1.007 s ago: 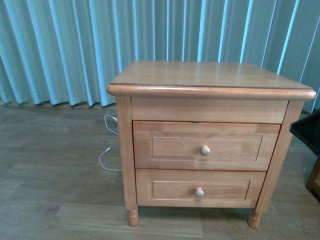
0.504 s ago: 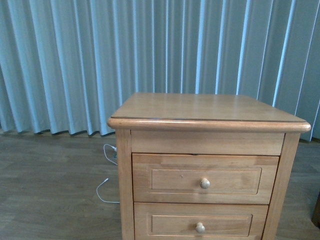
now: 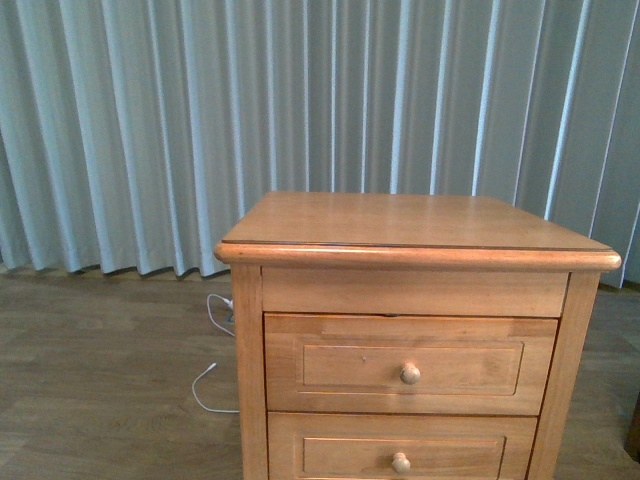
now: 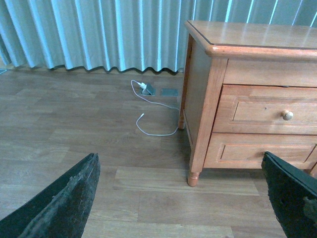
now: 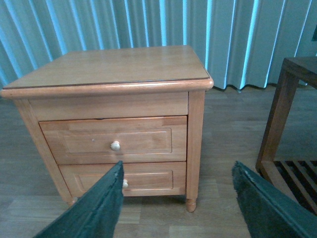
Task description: Put charger into drawer
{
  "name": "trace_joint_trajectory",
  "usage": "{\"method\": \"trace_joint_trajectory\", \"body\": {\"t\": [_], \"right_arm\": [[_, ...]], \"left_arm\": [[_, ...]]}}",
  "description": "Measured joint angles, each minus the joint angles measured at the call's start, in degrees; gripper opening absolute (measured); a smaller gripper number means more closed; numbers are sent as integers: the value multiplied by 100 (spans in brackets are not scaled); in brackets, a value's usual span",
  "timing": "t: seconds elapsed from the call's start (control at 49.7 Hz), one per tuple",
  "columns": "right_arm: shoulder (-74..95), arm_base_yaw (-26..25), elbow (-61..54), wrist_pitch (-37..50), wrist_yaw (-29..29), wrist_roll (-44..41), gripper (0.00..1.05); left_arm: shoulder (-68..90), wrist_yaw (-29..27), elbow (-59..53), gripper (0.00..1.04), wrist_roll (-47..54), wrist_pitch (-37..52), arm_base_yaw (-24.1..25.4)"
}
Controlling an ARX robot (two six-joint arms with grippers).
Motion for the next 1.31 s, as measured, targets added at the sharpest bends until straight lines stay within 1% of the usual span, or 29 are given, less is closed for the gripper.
{"method": "trace_joint_trajectory", "body": {"t": [0.262,0.282,0.363,0.725,0.785,0.806,0.866,1.309], "right_arm": [[-431,4,-442,7,33,-186,16],[-448,4,-452,2,33,-188,14],[-575,4,-533,-33,33,-208,1],[-1106,4,-802,-295,33,-225,2],[-1725,7,-868,-1019,28,-225,2],[-1923,7,-949,-1078,31,-225,2],[-2127,7,-1010,-1102,31,-225,2],[-2149,7,-1021,-1108,31,-227,2]], "left_arm": [[0,0,0,99,0,0,0],[0,0,0,99,2,0,0],[0,0,0,99,0,0,0],[0,0,0,99,2,0,0],[0,0,0,99,2,0,0],[0,0,0,99,2,0,0],[0,0,0,99,2,0,0],[0,2,0,99,2,0,0]]}}
